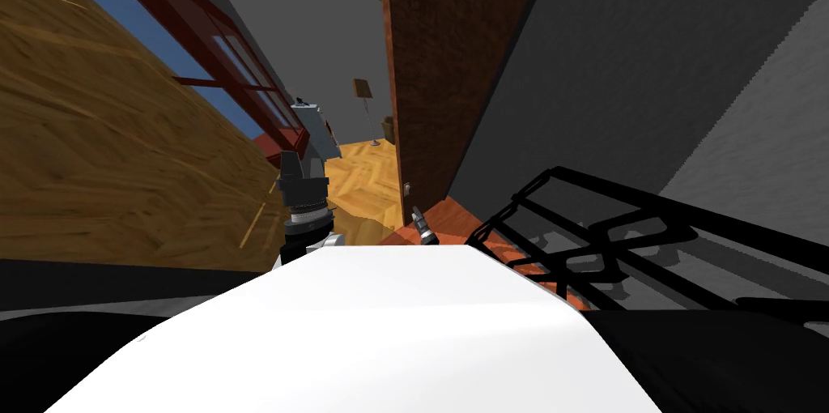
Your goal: Push the door open
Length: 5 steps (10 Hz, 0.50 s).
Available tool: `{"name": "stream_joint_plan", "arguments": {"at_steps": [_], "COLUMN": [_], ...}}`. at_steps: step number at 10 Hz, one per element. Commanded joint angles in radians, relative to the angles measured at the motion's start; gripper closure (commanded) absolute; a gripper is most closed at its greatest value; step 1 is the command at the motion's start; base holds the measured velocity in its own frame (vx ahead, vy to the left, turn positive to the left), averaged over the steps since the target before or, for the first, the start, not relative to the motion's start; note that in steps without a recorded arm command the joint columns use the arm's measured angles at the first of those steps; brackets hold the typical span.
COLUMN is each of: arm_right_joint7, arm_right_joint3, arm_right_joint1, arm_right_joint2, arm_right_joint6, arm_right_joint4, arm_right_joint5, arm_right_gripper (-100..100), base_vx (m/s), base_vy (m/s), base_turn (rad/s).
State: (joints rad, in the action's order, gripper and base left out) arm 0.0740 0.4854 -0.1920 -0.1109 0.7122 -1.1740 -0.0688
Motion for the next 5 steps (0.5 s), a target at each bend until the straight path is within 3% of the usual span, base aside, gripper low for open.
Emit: {"name": "stream_joint_plan", "arguments": {"at_steps": [1,3,5], "arm_right_joint7": [0.004,0.004,0.005], "arm_right_joint3": [0.012,0.023,0.026], "arm_right_joint1": [0.015,0.023,0.026], "arm_right_joint2": [-0.001,0.0,0.0], "arm_right_joint6": [0.005,0.009,0.01], "arm_right_joint4": [0.037,0.064,0.074], "arm_right_joint5": [0.0,-0.001,-0.001], "arm_right_gripper": [-100,-100,-100], "base_vx": [0.147,0.103,0.008], "base_vy": [-0.078,-0.007,0.0], "base_turn": [0.068,0.003,-0.009]}}
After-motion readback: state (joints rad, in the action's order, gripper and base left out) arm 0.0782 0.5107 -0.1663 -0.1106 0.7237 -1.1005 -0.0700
